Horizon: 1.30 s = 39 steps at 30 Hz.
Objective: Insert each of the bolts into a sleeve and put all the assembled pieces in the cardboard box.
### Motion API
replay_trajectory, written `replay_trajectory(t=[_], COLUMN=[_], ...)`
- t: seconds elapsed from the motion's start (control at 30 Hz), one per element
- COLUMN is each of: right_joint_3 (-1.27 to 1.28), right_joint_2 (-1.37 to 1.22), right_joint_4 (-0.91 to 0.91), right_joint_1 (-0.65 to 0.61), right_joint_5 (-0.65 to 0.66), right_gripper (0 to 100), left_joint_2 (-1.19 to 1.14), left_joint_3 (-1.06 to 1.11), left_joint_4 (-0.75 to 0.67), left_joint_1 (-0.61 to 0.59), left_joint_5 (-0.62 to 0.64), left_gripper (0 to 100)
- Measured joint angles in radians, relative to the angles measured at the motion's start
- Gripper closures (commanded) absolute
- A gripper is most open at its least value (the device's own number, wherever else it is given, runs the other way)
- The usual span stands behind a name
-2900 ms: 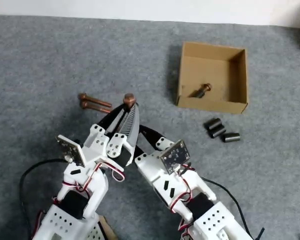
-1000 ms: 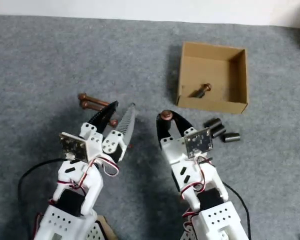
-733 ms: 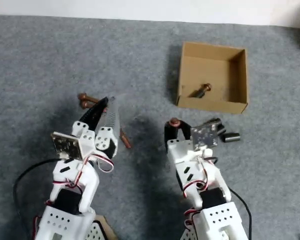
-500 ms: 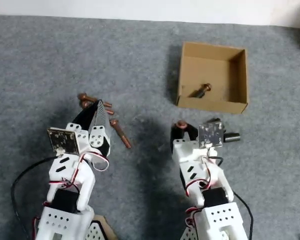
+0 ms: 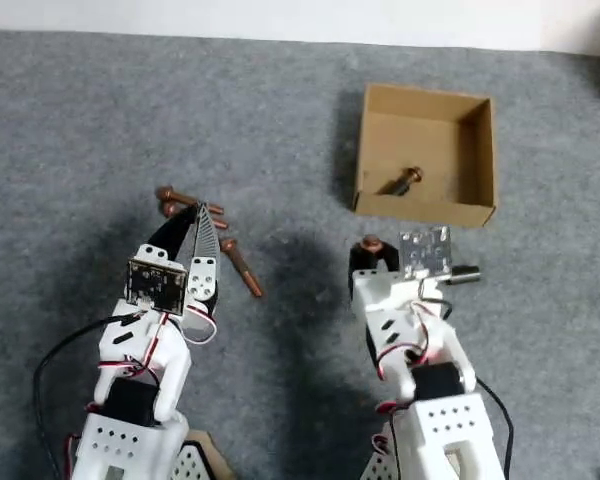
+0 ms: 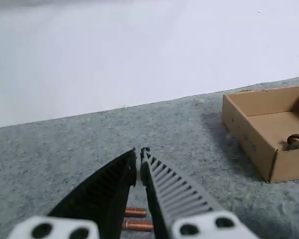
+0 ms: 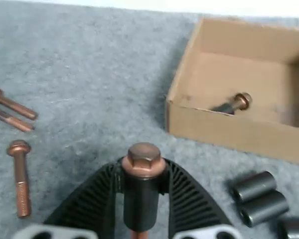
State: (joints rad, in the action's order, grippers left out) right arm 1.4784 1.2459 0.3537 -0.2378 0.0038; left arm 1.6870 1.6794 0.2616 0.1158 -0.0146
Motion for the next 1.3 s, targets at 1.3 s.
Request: replay_trajectory(t=[1.3], right_joint_3=[-1.384], right_joint_2=[-1.471], right_joint_4=[0.0], right_joint_1=[0.133], right_joint_5=[0.009], right_gripper=[99.4], left_joint_2=[0.0], left_joint_3=[0.0], left_joint_4=[0.005], left_joint_1=[0.0], left_joint_5=[-0.005], left_gripper=[97])
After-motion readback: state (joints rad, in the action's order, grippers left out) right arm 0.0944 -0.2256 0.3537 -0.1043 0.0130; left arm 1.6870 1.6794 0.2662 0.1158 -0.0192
